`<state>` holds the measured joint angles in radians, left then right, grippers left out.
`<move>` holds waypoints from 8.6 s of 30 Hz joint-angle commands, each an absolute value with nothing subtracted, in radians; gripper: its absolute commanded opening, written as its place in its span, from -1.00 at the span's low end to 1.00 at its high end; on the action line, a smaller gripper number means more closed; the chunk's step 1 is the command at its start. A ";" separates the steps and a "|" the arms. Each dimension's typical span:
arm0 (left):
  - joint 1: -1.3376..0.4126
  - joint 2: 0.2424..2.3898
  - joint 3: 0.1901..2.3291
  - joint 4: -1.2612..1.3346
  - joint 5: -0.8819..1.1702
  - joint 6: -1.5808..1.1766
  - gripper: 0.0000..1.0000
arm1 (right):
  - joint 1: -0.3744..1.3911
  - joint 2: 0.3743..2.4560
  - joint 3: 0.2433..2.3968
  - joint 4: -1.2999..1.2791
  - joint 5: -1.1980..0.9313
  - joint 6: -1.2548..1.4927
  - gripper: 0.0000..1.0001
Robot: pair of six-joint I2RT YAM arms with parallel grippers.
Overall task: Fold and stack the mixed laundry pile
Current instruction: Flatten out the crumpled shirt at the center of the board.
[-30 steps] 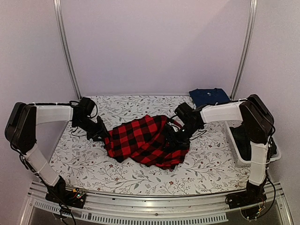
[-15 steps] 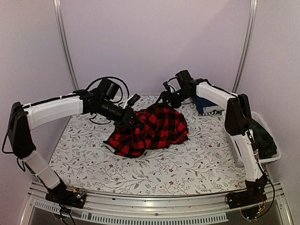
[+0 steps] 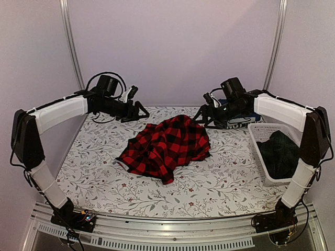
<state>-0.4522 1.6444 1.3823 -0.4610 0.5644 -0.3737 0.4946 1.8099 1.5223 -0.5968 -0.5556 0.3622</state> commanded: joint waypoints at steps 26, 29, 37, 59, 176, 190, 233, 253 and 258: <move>-0.292 1.954 1.344 -0.613 0.229 -0.502 0.12 | 0.853 2.112 1.783 -0.949 -0.138 0.302 -0.98; -0.294 1.895 1.279 -0.575 0.304 -0.489 0.05 | 0.776 1.961 1.630 -0.901 -0.153 0.305 -1.00; -0.366 1.760 1.135 -0.434 0.474 -0.456 0.12 | 0.583 1.676 1.326 -0.626 -0.469 0.334 -1.00; -0.520 1.912 1.190 -0.402 0.290 -0.350 0.32 | 0.534 1.611 1.418 -0.617 -0.498 0.369 -1.00; -0.385 1.950 1.896 -0.687 0.471 -0.392 0.35 | 0.827 1.580 1.181 -0.171 -0.495 0.138 -1.00; -0.758 1.289 0.936 -0.338 0.256 -0.552 0.79 | 0.715 1.664 1.247 -0.119 -0.617 0.325 -1.00; -0.477 1.426 1.276 -0.581 0.261 -0.417 0.99 | 0.601 1.403 1.293 -0.169 -0.628 0.246 -1.00; -0.839 1.403 0.864 -0.428 0.154 -0.404 0.43 | 0.418 1.386 1.326 -0.222 -0.367 0.410 -1.00; -0.928 1.364 0.761 -0.228 0.032 -0.293 0.25 | 0.414 1.411 1.330 -0.211 -0.370 0.435 -1.00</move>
